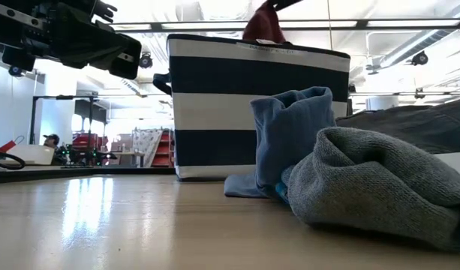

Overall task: Sort clothes
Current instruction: Put the dark red underwear into the laundry bin, then put the dark blue socks into the laundry bin

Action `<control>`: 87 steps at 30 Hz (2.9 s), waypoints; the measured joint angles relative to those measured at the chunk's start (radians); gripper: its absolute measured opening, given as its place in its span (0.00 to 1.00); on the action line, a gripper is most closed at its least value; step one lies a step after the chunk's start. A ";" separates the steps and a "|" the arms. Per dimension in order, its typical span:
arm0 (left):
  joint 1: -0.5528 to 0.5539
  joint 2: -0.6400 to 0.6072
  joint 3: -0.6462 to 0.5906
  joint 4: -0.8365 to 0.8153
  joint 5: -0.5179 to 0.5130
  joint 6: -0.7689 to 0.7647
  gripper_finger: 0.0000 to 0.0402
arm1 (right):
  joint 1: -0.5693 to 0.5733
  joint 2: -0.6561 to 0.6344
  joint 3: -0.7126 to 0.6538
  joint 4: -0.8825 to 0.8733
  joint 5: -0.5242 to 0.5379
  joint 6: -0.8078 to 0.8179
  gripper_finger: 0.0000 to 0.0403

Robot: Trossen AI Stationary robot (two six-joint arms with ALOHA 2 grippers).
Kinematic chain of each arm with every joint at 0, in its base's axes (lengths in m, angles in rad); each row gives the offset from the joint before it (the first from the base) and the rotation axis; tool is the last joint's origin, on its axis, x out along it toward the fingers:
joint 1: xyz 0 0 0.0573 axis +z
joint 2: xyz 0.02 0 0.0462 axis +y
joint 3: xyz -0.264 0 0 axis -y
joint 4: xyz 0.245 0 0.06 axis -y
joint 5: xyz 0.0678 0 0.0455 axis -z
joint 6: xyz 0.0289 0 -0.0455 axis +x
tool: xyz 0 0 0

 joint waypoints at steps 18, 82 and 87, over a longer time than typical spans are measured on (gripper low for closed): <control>0.000 0.000 0.000 -0.002 0.000 0.001 0.00 | -0.233 0.194 0.007 -0.108 -0.117 0.103 0.51; 0.000 0.000 0.000 -0.098 0.000 -0.044 0.01 | 1.136 0.729 0.203 -0.295 -0.413 1.461 0.77; 0.000 0.000 0.000 -0.102 0.000 -0.044 0.00 | 1.172 0.848 0.353 -0.401 -0.443 1.505 0.77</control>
